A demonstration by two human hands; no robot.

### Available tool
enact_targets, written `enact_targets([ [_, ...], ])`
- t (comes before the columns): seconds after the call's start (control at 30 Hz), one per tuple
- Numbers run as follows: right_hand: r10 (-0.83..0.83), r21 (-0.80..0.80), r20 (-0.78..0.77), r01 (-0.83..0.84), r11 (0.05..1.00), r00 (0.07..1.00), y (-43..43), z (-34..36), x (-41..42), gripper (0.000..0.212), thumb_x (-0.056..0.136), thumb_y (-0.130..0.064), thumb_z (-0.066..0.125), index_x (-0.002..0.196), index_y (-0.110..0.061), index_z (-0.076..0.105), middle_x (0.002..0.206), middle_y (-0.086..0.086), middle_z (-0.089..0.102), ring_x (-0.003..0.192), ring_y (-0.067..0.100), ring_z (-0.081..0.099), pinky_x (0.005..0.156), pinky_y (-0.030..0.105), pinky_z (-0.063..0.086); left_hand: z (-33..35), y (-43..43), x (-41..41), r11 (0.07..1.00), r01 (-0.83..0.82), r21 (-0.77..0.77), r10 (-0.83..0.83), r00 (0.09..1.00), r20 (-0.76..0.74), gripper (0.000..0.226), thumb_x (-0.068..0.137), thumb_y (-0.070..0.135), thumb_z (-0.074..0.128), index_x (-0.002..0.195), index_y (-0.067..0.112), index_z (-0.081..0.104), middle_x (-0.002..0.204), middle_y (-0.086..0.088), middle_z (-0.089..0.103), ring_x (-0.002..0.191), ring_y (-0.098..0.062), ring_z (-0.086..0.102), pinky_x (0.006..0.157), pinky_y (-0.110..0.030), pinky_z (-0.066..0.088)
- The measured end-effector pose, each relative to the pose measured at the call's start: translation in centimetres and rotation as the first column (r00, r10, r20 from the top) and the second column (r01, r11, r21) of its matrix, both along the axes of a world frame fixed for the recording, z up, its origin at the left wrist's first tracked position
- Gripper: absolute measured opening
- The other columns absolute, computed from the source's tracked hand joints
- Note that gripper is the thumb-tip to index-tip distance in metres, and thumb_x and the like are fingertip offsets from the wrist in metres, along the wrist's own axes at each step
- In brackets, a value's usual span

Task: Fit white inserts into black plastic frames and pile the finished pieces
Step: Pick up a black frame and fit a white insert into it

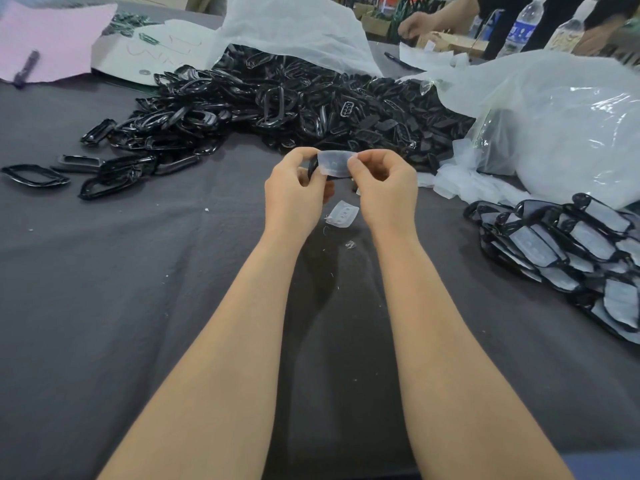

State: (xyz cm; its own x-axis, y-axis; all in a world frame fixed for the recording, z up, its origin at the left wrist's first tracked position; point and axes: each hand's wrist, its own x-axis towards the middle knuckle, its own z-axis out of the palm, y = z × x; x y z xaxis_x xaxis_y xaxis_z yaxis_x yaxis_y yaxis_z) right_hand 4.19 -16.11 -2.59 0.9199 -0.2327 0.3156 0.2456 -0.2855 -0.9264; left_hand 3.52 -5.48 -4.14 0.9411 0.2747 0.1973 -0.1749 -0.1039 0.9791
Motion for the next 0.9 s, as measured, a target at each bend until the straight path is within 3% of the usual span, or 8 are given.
enact_targets([
  [0.23, -0.031, -0.073, 0.023, 0.033, 0.997, 0.999, -0.03, -0.20, 0.00, 0.007, 0.091, -0.009, 0.061, 0.085, -0.013, 0.059, 0.080, 0.000, 0.062, 0.077, 0.018, 0.059, 0.076, 0.032, 0.051, 0.06, -0.21, -0.05, 0.999, 0.033, -0.013, -0.032, 0.999, 0.021, 0.020, 0.097, 0.006, 0.051, 0.105, 0.024, 0.056, 0.073, 0.003, 0.066, 0.059, 0.001, 0.062, 0.072, -0.022, 0.057],
  [0.43, -0.069, 0.032, 0.013, 0.068, 0.997, 0.998, 0.20, -0.35, -0.03, 0.014, 0.089, -0.007, 0.062, 0.091, -0.014, 0.050, 0.087, 0.004, 0.061, 0.088, 0.029, 0.064, 0.084, 0.041, 0.053, 0.10, -0.31, -0.07, 0.999, 0.045, 0.010, -0.045, 0.999, 0.025, 0.022, 0.098, 0.008, 0.050, 0.104, 0.028, 0.056, 0.078, 0.003, 0.067, 0.060, 0.002, 0.064, 0.078, -0.030, 0.059],
  [0.63, -0.057, 0.165, -0.061, 0.066, 0.984, 0.997, 0.22, -0.40, 0.30, 0.018, 0.089, -0.006, 0.063, 0.099, -0.015, 0.051, 0.090, 0.002, 0.061, 0.092, 0.023, 0.063, 0.089, 0.044, 0.053, 0.20, -0.31, 0.01, 0.998, 0.060, -0.003, -0.060, 0.998, 0.009, 0.022, 0.098, 0.008, 0.047, 0.103, 0.028, 0.055, 0.079, 0.003, 0.067, 0.060, 0.001, 0.065, 0.076, -0.029, 0.059],
  [0.77, -0.067, 0.165, -0.065, 0.077, 0.983, 0.996, 0.25, -0.61, 0.36, 0.014, 0.089, -0.008, 0.062, 0.099, -0.014, 0.055, 0.089, -0.004, 0.059, 0.093, 0.018, 0.061, 0.089, 0.043, 0.053, 0.30, -0.45, -0.01, 0.999, 0.050, 0.000, -0.050, 0.999, 0.008, 0.017, 0.100, 0.013, 0.045, 0.104, 0.023, 0.058, 0.077, 0.003, 0.066, 0.059, 0.000, 0.064, 0.070, -0.023, 0.057],
  [0.9, -0.067, 0.156, -0.045, 0.073, 0.985, 0.997, 0.28, -0.67, 0.37, 0.014, 0.088, -0.006, 0.062, 0.095, -0.015, 0.054, 0.086, -0.004, 0.058, 0.088, 0.017, 0.059, 0.088, 0.044, 0.053, 0.13, -0.40, -0.17, 0.997, 0.059, 0.052, -0.060, 0.998, 0.022, 0.008, 0.097, 0.016, 0.055, 0.103, 0.019, 0.057, 0.078, 0.003, 0.067, 0.064, -0.003, 0.065, 0.071, -0.025, 0.058],
])
